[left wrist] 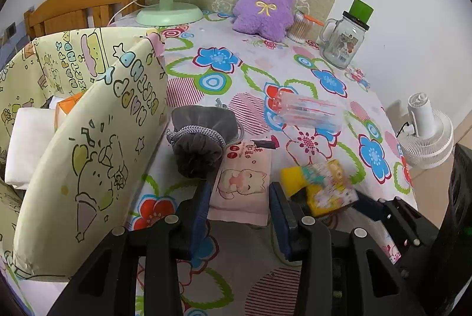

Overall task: Organize soft objects
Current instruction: 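Close the right gripper on the yellow cartoon tissue pack, then lift and carry the pouch, packet and tissue pack with both grippers toward the yellow box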

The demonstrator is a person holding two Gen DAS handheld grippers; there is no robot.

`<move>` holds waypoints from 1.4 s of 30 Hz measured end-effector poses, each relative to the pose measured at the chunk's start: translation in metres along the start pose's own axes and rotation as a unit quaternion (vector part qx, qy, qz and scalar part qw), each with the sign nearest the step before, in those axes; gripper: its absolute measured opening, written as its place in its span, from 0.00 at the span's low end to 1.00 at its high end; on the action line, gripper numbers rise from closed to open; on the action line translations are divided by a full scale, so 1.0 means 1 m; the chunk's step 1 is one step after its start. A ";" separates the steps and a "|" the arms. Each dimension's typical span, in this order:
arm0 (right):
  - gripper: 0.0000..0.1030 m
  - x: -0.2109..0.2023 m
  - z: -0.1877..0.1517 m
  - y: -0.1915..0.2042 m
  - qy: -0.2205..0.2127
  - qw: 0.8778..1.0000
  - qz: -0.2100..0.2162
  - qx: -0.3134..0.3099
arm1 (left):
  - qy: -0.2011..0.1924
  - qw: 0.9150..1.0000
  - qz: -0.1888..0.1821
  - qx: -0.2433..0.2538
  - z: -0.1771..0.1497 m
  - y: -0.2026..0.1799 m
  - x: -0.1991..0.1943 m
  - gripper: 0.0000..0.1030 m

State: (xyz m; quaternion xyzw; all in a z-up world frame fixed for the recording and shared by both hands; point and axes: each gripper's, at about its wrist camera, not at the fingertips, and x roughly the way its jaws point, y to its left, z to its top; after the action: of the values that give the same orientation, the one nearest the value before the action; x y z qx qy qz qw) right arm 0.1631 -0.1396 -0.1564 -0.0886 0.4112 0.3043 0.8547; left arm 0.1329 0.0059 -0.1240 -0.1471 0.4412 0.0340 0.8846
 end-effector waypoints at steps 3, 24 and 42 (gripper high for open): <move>0.76 -0.004 0.000 -0.008 -0.012 1.000 -0.010 0.023 | 0.001 1.000 -0.001 0.002 -0.001 0.000 -0.001 0.40; 0.75 -0.048 0.007 -0.007 -0.057 0.997 -0.046 0.032 | -0.034 0.999 -0.022 0.012 0.003 -0.009 -0.045 0.40; 0.75 -0.102 0.025 0.025 -0.110 0.992 -0.063 0.016 | -0.091 0.995 -0.030 0.019 0.012 -0.001 -0.106 0.40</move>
State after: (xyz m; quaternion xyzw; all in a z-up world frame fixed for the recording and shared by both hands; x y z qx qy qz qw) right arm 0.1159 -0.1549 -0.0607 -0.0667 0.3130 0.2508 0.9136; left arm 0.0779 0.0157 -0.0334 -0.1394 0.3550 0.0122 0.9243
